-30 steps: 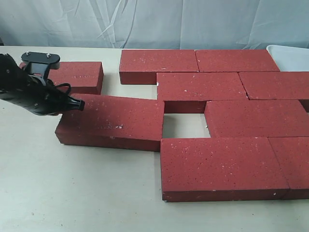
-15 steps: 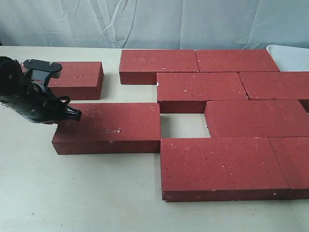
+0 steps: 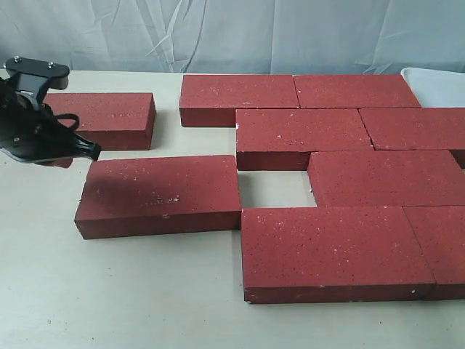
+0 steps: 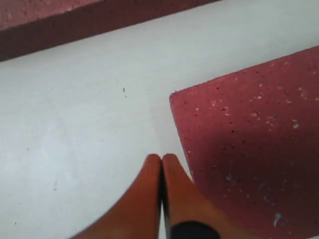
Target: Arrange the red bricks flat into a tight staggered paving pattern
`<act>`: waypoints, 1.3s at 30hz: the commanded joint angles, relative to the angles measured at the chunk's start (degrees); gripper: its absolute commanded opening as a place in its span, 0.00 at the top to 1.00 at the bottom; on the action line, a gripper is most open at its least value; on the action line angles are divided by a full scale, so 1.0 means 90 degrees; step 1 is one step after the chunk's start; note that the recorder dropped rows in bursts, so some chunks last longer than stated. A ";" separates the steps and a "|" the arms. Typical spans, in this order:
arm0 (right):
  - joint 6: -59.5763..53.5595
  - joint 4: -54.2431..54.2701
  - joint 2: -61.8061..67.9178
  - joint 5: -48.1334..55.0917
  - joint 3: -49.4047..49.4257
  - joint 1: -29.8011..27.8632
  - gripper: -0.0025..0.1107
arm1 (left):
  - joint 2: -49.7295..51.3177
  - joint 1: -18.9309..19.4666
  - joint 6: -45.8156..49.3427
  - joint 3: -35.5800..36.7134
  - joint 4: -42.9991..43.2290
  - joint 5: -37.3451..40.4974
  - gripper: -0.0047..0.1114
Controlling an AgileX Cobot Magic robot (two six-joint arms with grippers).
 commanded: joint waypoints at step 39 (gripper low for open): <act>-0.0025 0.0001 -0.0034 -0.0047 0.0015 0.0005 0.99 | 0.1385 -0.2655 0.2068 -0.0019 -0.3612 -0.1024 0.96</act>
